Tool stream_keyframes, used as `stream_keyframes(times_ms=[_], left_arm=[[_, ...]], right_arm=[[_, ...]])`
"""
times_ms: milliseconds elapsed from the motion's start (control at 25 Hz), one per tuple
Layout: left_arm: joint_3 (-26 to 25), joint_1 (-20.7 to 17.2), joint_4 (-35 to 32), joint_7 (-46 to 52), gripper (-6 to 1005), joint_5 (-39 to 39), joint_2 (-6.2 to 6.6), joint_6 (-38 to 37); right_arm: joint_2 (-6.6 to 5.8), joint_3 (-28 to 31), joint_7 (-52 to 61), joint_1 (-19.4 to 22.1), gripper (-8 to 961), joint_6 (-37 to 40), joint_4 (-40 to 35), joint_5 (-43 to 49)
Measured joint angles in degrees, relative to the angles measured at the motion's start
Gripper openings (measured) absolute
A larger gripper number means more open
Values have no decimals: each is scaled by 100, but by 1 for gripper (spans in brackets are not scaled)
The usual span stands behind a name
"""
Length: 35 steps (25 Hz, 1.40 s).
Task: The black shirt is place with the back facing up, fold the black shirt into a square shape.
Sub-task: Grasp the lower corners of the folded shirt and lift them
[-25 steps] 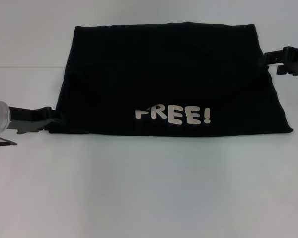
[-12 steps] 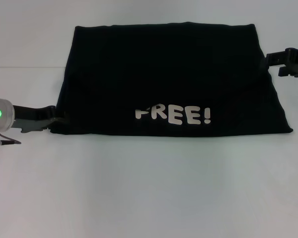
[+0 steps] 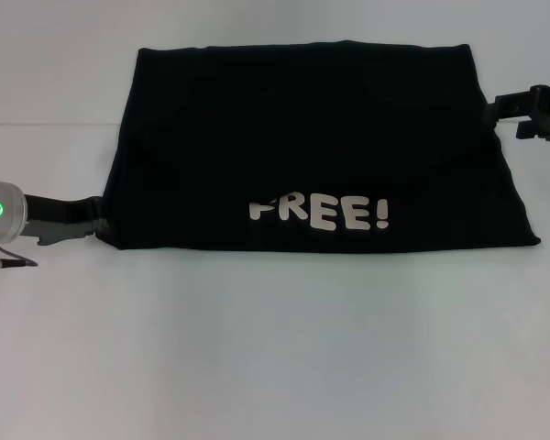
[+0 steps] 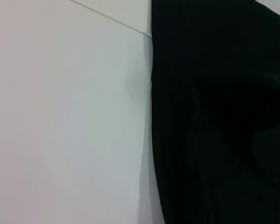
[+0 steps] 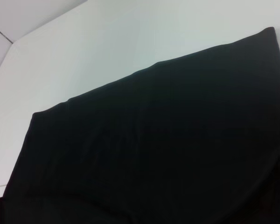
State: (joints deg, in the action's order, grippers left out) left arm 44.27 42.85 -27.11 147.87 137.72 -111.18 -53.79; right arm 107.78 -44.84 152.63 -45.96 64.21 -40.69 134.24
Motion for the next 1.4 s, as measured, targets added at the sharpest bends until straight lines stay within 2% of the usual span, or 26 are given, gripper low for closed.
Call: stream_keyframes(times_ms=[240, 440, 600, 760, 960, 1320, 1400], left_arm=[[-24, -24, -118, -25, 4, -53, 0, -160], [-62, -70, -398, -95, 4, -256, 0, -514], [-66, -26, -403, -97, 4, -297, -1, -476], [-68, 28, -393, -98, 4, -299, -39, -408], [-69, 45, -392, -100, 4, -304, -64, -361], [-67, 27, -389, -60, 4, -308, -71, -325], [-68, 24, -389, -56, 4, -308, -71, -322]], right_arm=[[-43, 18, -11, 35, 712, 168, -6, 28], [-140, -18, -14, 121, 712, 506, -4, 268], [-144, -20, -19, 138, 712, 785, 6, 837], [-49, -15, -92, 158, 711, 795, 9, 1275], [97, -8, -360, 235, 711, 495, 9, 1357], [489, 19, -1003, 382, 713, -180, 25, 1349], [542, 3, -1088, 390, 707, -243, 37, 1362]])
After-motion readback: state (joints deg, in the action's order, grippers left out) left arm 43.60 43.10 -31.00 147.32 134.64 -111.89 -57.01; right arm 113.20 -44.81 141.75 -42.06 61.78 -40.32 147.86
